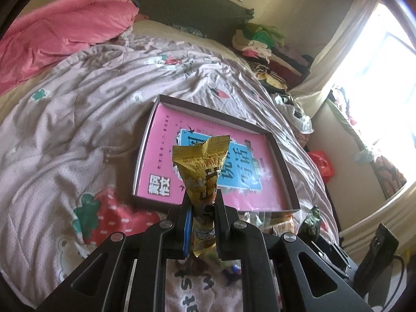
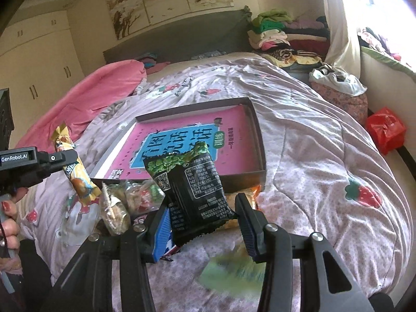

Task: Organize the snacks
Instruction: 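Carry the yellow stick with left tool while right tool carries black packet over the pink tray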

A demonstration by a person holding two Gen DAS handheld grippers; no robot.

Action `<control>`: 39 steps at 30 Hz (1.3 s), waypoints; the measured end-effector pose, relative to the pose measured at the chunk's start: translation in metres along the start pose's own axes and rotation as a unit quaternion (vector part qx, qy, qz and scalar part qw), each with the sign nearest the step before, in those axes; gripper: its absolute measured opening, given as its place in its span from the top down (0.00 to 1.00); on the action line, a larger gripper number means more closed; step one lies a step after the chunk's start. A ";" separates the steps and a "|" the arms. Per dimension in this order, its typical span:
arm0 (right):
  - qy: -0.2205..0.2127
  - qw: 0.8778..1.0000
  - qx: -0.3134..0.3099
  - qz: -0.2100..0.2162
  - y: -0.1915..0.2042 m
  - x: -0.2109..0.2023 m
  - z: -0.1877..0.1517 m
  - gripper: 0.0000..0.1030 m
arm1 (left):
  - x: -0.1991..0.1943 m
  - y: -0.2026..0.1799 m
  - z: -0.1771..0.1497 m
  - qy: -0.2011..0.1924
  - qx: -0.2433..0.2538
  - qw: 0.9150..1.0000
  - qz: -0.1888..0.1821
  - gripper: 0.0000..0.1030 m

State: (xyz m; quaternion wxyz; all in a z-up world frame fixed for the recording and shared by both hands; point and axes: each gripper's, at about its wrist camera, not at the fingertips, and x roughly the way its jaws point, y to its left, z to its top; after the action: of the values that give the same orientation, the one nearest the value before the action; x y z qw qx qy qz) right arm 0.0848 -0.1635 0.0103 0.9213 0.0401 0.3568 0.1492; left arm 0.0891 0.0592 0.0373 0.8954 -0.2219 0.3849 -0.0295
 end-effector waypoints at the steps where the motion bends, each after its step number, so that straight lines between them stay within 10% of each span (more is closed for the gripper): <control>1: -0.001 1.000 0.002 -0.002 -0.001 0.000 0.001 0.54 | 0.001 0.000 0.001 0.000 0.000 1.000 0.000 0.87; 39: -0.007 0.999 0.013 -0.041 -0.014 0.038 0.049 0.54 | 0.054 0.026 0.036 -0.011 -0.013 1.000 -0.013 0.87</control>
State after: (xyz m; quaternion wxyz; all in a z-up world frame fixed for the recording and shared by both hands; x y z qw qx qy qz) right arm 0.1480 -0.1633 0.0197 0.9284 0.0386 0.3539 0.1067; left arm 0.1492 0.0835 0.0114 0.8961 -0.2390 0.3725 -0.0338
